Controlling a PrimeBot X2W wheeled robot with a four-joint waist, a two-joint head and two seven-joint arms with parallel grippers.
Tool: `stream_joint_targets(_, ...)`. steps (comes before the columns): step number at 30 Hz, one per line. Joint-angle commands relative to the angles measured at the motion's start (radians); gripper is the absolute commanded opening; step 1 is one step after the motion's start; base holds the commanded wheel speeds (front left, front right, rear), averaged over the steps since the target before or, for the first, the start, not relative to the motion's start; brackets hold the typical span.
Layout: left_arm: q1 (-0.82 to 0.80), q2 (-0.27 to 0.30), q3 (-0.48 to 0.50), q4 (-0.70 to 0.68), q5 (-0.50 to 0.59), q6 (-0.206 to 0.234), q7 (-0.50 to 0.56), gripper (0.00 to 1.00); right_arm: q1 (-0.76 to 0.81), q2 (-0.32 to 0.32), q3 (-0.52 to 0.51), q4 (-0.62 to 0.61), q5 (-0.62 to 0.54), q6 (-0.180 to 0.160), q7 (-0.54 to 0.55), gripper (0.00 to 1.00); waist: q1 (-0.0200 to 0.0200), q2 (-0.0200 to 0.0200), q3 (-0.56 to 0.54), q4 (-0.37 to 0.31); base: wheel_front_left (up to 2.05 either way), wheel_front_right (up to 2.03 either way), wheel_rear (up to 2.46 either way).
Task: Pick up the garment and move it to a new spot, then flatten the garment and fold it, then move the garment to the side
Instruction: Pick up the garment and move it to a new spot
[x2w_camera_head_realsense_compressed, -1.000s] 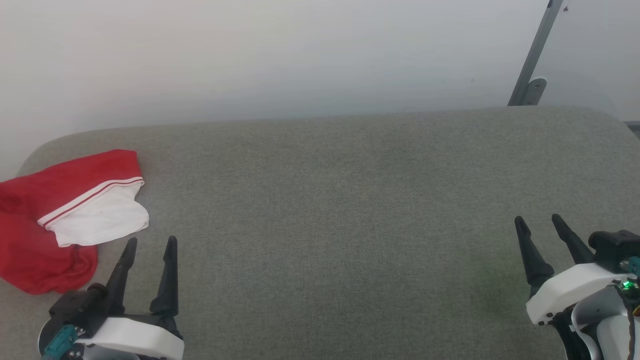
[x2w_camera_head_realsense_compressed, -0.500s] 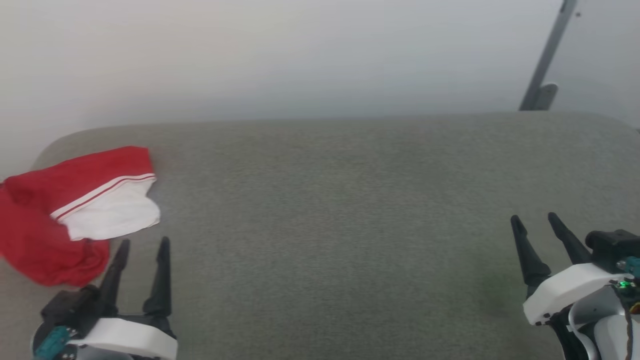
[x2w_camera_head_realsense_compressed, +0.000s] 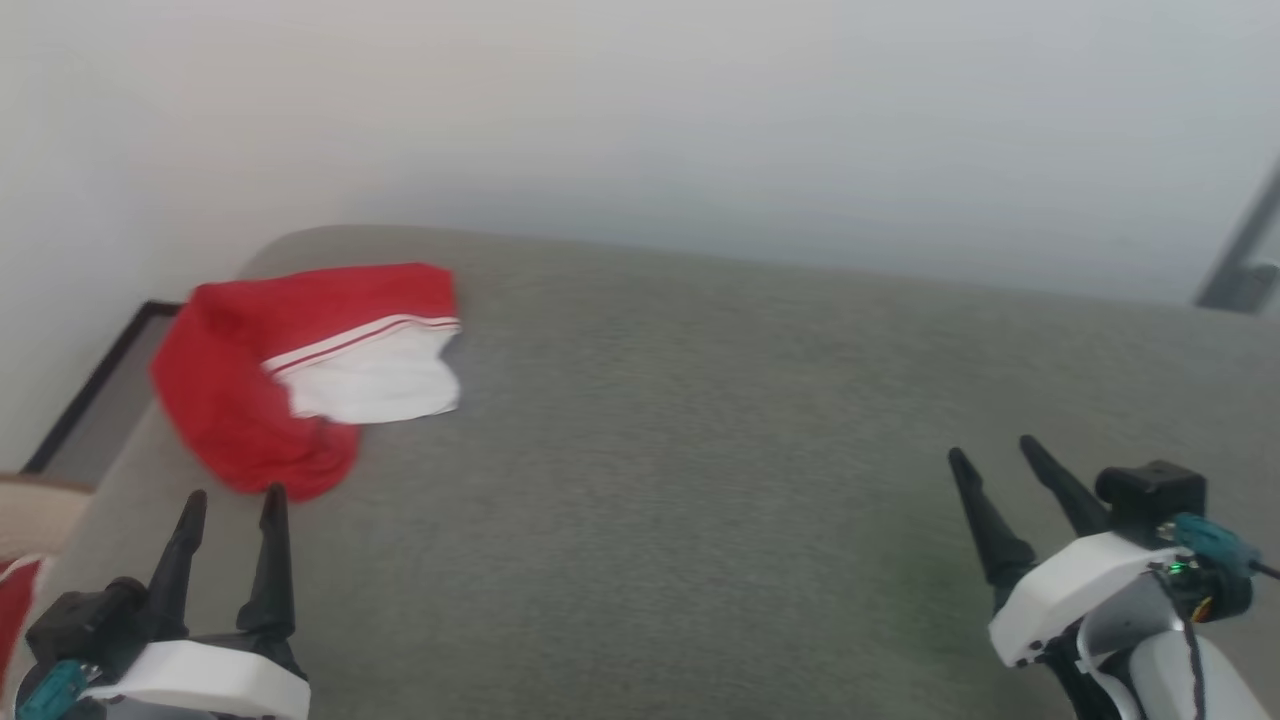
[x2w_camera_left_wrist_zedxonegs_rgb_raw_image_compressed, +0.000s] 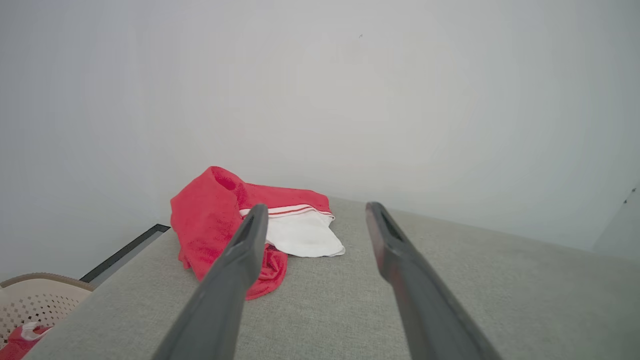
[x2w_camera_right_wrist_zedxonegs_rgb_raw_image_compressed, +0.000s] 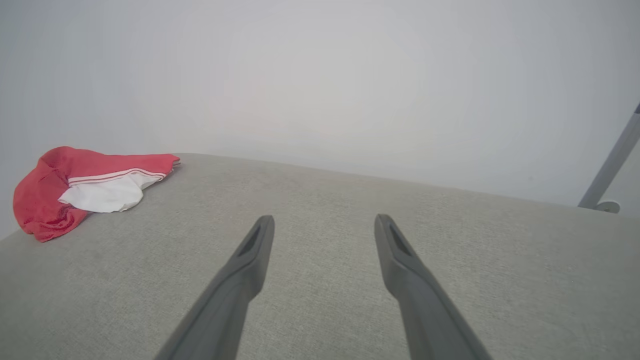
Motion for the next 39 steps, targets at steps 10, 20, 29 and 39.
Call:
stream_joint_targets(10, 0.014, 0.025, 0.016, 0.005, -0.022, 0.016, 0.019, 1.00, -0.023, 0.019, 0.077, 0.027, 0.029, 0.000, -0.007, 1.00, 0.0000, -0.0001, -0.041, 0.178, 0.00, 0.00, 0.00)
stream_joint_targets(20, 0.036, 0.006, 0.007, -0.027, -0.016, 0.053, 0.033, 1.00, -0.032, 0.017, 0.097, 0.047, 0.041, 0.000, -0.020, 1.00, 0.0000, -0.0001, -0.043, 0.235, 0.00, 0.00, 0.00)
stream_joint_targets(29, 0.012, -0.012, -0.005, -0.039, -0.039, 0.066, 0.052, 1.00, -0.034, 0.002, 0.076, 0.036, 0.048, 0.000, -0.021, 1.00, 0.0000, -0.0001, -0.014, 0.254, 0.00, 0.00, 0.00)
stream_joint_targets(39, -0.169, -0.002, -0.044, 0.021, -0.054, 0.057, 0.102, 1.00, -0.063, -0.048, 0.045, -0.030, 0.039, 0.000, 0.014, 1.00, 0.0000, -0.0001, 0.083, 0.204, 0.00, 0.00, 0.00)
